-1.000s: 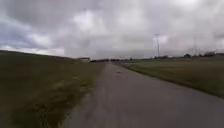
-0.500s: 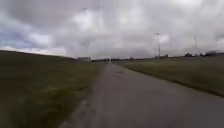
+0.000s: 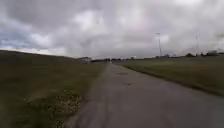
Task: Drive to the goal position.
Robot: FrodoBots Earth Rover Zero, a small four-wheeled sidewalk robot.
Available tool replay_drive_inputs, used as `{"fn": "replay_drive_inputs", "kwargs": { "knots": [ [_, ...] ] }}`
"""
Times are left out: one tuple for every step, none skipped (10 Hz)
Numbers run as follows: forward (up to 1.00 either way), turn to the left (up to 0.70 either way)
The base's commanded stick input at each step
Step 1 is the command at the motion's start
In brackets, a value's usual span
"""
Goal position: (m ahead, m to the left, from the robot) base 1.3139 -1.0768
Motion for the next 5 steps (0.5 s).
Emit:
{"fn": "replay_drive_inputs", "kwargs": {
  "knots": [
    [1.0,-0.38],
    [1.0,-0.34],
    [1.0,-0.06],
    [1.0,0.01],
    [1.0,0.01]
  ]
}}
